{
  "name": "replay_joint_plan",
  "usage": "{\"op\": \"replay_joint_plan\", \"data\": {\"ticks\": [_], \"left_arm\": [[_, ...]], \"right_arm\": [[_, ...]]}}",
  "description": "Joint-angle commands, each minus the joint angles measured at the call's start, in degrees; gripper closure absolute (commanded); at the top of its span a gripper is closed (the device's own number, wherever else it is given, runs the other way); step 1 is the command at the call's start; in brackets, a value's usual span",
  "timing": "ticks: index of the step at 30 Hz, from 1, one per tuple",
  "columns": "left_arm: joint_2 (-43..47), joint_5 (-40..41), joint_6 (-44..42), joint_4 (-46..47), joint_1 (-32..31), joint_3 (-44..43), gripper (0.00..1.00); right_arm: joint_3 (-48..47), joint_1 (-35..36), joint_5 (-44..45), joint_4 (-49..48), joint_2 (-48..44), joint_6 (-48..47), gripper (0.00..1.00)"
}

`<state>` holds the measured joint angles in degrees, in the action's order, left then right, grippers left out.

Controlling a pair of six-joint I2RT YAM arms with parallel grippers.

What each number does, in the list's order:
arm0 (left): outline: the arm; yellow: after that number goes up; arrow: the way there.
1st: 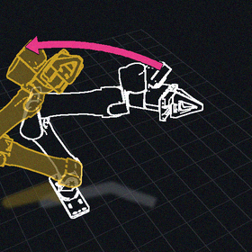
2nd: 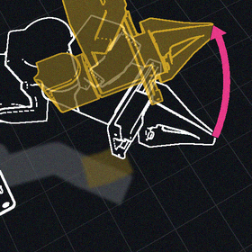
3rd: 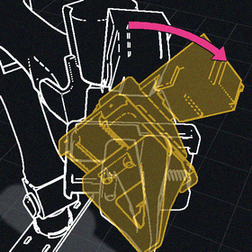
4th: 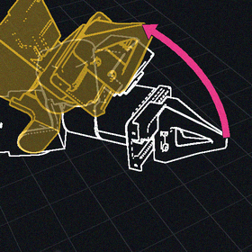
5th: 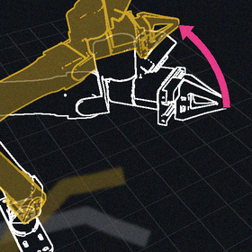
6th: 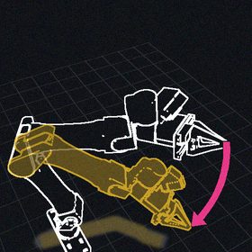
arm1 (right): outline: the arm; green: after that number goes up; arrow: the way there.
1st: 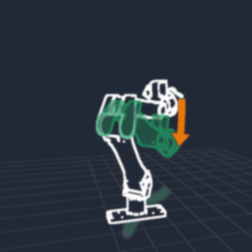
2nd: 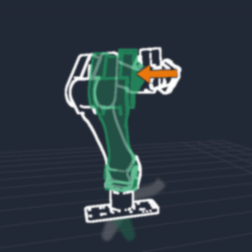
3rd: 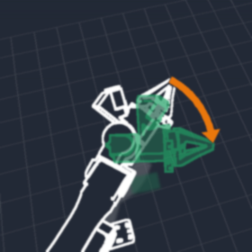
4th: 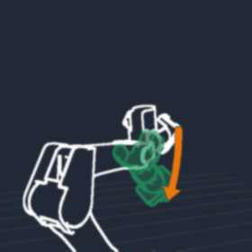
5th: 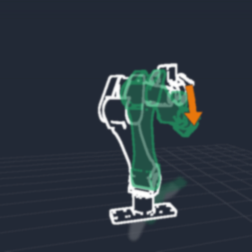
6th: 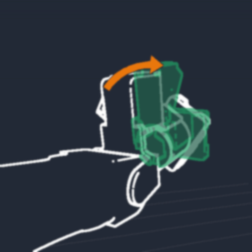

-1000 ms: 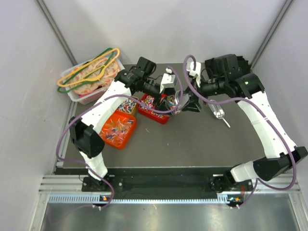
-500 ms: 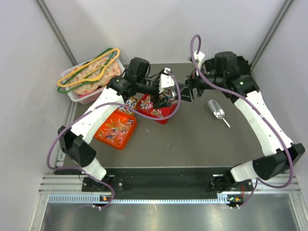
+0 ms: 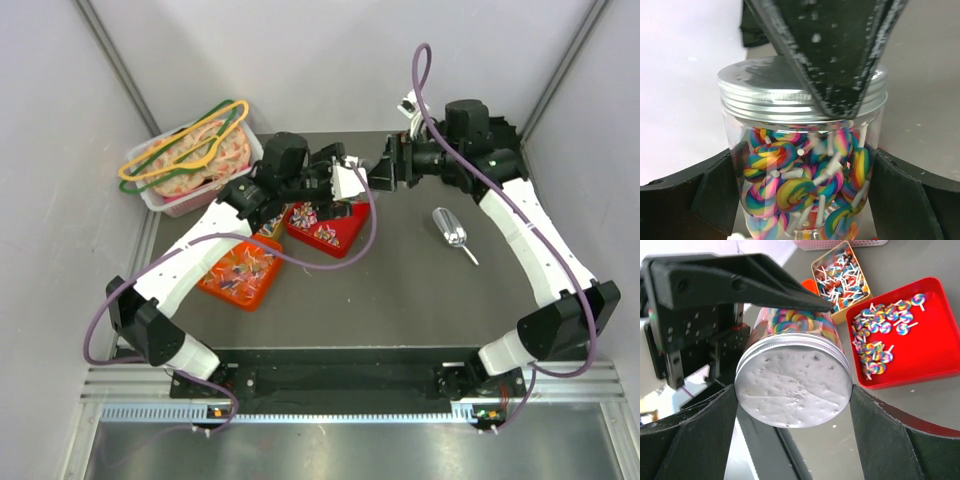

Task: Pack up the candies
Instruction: Screw the bottle lid onto the packing bottle.

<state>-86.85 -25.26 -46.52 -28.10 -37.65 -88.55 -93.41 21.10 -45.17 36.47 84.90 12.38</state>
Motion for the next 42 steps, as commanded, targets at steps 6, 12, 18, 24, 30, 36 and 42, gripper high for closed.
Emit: {"op": "replay_joint_plan", "data": {"ticks": [6,12,18,24,30,36,42], "left_arm": [[2.3,1.9,-4.9,11.5,-5.3,2.4,0.73],[3.3,3.0,-6.1,13.8,-6.2,5.0,0.73],[3.4,2.5,-3.8,15.3,-6.2,6.3,0.74],[3.1,-0.3,-1.0,14.7,-6.1,5.8,0.76],[2.5,-5.4,2.5,12.5,-5.0,4.7,0.78],[1.7,-10.1,6.1,11.6,-3.5,3.7,0.79],[-1.7,-19.6,15.3,8.2,1.4,-2.2,0.81]], "right_arm": [[-0.8,1.0,-11.0,-15.2,2.4,16.8,0.34],[1.9,0.9,-12.7,-21.5,2.5,25.9,0.33],[2.4,-0.4,-14.9,-23.4,1.4,26.4,0.08],[2.4,-2.6,-14.7,-21.4,-0.5,23.6,0.01],[0.5,-6.1,-12.7,-15.7,-1.6,17.0,0.01],[-2.1,-7.9,-12.2,-9.6,-2.3,9.3,0.01],[-11.0,-10.2,-8.2,10.7,-1.8,-20.8,0.01]]}}
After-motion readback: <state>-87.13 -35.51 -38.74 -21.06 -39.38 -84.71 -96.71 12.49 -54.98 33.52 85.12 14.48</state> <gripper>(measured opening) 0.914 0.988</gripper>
